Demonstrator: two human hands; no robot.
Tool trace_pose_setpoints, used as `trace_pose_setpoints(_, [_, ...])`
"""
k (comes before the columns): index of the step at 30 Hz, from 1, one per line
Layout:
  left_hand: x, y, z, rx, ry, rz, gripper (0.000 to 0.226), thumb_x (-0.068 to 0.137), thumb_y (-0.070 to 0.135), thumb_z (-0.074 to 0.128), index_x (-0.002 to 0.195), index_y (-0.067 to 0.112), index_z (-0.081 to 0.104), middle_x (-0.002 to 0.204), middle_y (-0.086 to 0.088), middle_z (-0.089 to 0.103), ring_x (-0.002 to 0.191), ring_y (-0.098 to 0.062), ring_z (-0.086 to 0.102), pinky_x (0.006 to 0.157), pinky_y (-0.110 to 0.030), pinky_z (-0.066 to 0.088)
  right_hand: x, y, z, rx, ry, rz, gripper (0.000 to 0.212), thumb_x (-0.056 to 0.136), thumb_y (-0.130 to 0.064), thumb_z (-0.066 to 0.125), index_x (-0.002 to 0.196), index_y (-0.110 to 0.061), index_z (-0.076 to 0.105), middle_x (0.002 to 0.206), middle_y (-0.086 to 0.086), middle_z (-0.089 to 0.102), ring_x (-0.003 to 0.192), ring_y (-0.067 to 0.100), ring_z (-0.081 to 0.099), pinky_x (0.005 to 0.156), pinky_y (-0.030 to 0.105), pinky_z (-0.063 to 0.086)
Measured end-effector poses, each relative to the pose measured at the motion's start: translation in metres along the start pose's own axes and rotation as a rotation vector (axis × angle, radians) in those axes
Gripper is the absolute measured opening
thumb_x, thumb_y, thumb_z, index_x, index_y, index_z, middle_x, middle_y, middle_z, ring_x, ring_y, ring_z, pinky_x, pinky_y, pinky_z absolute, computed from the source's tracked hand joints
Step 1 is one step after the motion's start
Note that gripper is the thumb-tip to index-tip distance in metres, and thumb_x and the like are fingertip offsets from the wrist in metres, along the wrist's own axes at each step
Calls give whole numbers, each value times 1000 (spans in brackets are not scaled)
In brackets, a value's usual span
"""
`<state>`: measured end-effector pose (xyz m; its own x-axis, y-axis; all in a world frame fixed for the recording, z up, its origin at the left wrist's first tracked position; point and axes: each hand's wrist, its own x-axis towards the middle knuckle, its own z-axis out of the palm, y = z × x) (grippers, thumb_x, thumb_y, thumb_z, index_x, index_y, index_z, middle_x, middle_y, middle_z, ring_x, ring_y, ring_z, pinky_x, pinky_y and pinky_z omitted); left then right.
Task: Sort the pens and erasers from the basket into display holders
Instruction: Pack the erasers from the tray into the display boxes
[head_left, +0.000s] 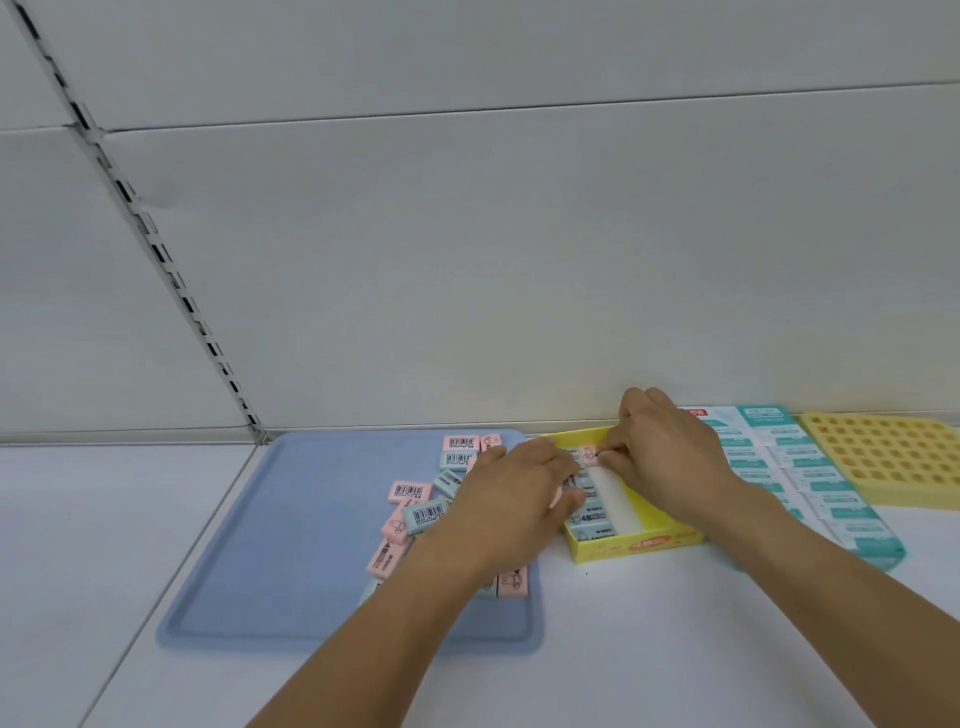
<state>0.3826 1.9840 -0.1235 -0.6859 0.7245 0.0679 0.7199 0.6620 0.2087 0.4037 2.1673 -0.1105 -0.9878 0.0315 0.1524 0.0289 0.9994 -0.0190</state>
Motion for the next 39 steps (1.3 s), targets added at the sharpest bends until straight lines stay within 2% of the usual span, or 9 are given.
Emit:
trace_pose_setpoints(3, [-4,5,-4,-335,106,-42,41,102,40,39,138,24,52,148,11,43,138,-3,32,115,-32,25,-4,5,-1,-2,-19,-52,28,97,-42,46,97,-29,70,98,-5,40,101,17,42,67,31,35])
trace_pose_setpoints(6, [-10,13,-18,-1054,295,-237,42,97,52,40,131,34,58,134,24,53,122,15,43,102,-17,36,-13,0,-6,368,207,-54,24,93,-37,58,112,-28,70,95,-10,47,93,8,47,74,28,39])
trace_pose_setpoints(9, [-5,18,-26,-1614,259,-301,59,89,60,35,130,25,59,131,11,61,124,-4,55,105,-31,42,-27,-27,-31,946,261,-73,12,87,-30,70,98,-29,74,81,-10,60,73,4,53,67,14,39])
trace_pose_setpoints(12, [-4,27,-34,-1887,277,-327,60,95,55,30,131,15,58,131,2,62,111,-17,66,91,-31,53,-34,-51,-44,1133,131,-114,15,80,-20,77,94,-26,75,80,-3,70,71,14,59,66,21,48])
trace_pose_setpoints(19, [-12,23,-30,-1598,308,-343,59,89,62,35,119,22,67,111,2,72,104,-12,65,86,-30,49,-33,-43,-45,1194,129,48,16,83,-10,74,85,-26,74,76,-5,70,68,7,61,66,24,52])
trace_pose_setpoints(23, [-18,19,-29,-1392,425,-343,14,93,18,62,101,13,73,73,-6,63,64,-15,53,61,-22,47,-32,-36,-44,1210,143,110,19,85,-9,71,95,-25,71,73,-7,68,59,5,60,66,24,50])
trace_pose_setpoints(28, [-18,26,-31,-1623,432,-371,11,88,-1,64,100,-2,65,86,-22,71,77,-24,71,69,-25,58,-33,-39,-41,1554,207,280,15,84,-6,72,96,-15,70,76,5,72,59,21,64,67,34,56])
trace_pose_setpoints(32, [-16,32,-29,-1685,504,-390,15,86,0,67,100,-2,66,89,-19,73,85,-24,72,75,-27,59,-34,-38,-36,1481,262,352,7,78,-23,78,77,-16,76,61,8,63,50,20,49,57,31,44])
trace_pose_setpoints(39, [-13,39,-27,-1626,547,-418,13,81,3,73,94,1,70,91,-15,74,88,-24,71,82,-33,59,-34,-36,-42,1367,201,210,17,80,-13,76,91,-26,78,85,-5,76,81,12,70,76,27,54])
